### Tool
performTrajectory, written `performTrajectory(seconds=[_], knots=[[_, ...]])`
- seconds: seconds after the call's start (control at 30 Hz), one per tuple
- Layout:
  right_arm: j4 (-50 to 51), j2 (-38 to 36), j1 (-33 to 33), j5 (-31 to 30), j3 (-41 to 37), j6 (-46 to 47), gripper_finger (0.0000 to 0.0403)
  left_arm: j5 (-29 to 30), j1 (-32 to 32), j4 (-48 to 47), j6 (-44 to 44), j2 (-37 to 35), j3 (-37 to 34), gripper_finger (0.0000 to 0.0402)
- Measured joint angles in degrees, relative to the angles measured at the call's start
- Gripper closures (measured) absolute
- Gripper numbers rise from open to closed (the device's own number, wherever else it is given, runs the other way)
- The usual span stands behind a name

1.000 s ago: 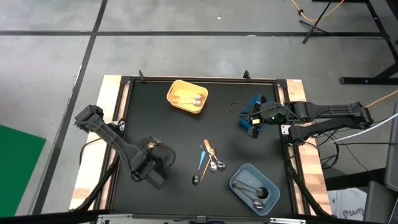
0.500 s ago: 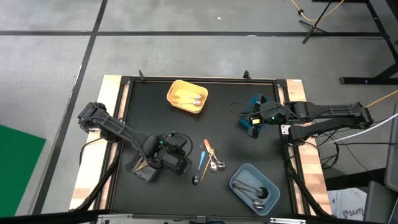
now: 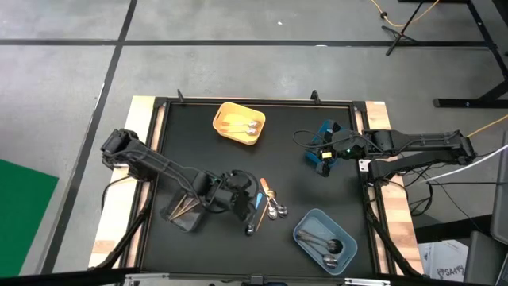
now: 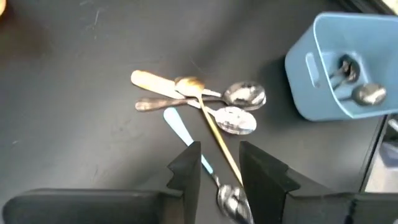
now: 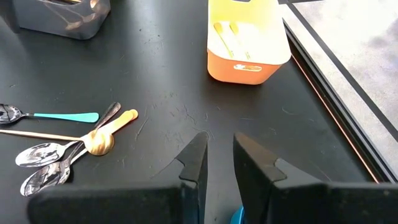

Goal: Sort silverware by color (type)
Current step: Put the light blue spoon into the blue bin

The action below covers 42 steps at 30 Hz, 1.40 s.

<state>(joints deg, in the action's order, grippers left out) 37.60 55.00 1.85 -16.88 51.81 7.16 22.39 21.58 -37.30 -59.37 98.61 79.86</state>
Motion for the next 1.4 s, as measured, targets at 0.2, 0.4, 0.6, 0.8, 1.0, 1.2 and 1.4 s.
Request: performTrajectory(seconds=[0.2, 0.4, 0.6, 0.8, 1.0, 1.2, 1.4], knots=[[0.0, 0.0, 0.0, 0.0, 0.0, 0.0, 0.0336, -0.1, -0.9, 8.1, -0.1, 0.0, -6.0, 0.0298], [0.0, 0.0, 0.0, 0.0, 0.0, 0.0, 0.0336, -1.8, -1.0, 18.4, -0.5, 0.0, -12.0, 0.0298], [-0.1, 0.0, 0.0, 0.0, 0.0, 0.0, 0.0336, -2.4, -1.0, 25.9, -0.5, 0.7, -15.4, 0.0298], [-0.1, 0.0, 0.0, 0.0, 0.0, 0.0, 0.0336, -7.3, -1.0, 33.4, -0.4, 5.9, -15.4, 0.0298], [-0.2, 0.0, 0.0, 0.0, 0.0, 0.0, 0.0336, -15.4, -1.8, 33.9, -2.5, 8.8, -15.5, 0.0299], [-0.2, 0.0, 0.0, 0.0, 0.0, 0.0, 0.0336, -15.6, -2.3, 32.9, -3.5, 9.1, -15.5, 0.0303], [-0.2, 0.0, 0.0, 0.0, 0.0, 0.0, 0.0336, -15.4, -2.5, 32.3, -3.5, 9.1, -15.5, 0.0304]])
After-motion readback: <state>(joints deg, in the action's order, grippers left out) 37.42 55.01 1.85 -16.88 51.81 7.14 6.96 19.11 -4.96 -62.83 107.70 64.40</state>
